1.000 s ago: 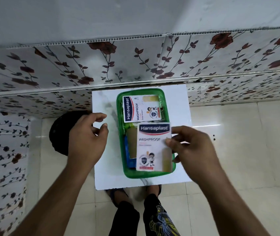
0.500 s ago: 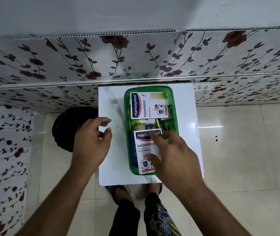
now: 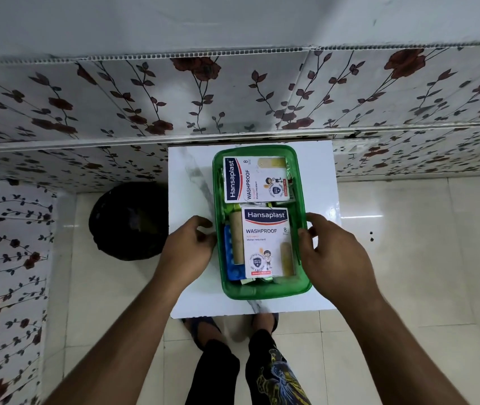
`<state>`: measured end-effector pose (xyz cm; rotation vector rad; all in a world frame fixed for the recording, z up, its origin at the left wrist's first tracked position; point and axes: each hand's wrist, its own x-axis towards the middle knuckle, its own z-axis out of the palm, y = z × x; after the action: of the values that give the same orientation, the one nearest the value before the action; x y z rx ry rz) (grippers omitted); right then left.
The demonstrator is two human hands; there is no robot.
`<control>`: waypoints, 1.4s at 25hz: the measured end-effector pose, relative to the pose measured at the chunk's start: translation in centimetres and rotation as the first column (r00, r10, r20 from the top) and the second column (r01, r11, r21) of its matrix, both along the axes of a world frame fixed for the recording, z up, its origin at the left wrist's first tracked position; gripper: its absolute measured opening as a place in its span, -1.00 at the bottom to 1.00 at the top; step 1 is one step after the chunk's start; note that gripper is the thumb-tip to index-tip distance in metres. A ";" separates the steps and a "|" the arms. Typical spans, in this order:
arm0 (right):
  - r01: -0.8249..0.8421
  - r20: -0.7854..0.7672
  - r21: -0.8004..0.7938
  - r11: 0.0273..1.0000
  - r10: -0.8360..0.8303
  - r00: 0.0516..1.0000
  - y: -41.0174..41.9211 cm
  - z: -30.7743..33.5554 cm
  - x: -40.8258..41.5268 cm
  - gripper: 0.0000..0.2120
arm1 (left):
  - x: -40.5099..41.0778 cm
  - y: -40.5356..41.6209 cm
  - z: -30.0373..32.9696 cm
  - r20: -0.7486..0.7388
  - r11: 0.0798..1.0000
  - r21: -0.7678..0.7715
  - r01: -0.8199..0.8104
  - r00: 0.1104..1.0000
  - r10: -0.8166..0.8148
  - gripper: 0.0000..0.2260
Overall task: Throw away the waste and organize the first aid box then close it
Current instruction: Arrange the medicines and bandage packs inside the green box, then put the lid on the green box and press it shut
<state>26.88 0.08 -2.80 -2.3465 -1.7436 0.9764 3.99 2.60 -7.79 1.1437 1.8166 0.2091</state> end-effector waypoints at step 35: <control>0.276 -0.452 -0.109 0.955 -0.295 0.842 -1.4 -1.5 -1.6 -0.74 | 7.3 -0.6 11.8 -0.546 0.879 0.329 0.345 0.829 -0.121 -0.76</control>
<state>25.30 -1.33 -4.27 -2.0719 -1.1654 1.3789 11.29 1.98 4.04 1.8646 2.1203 0.1552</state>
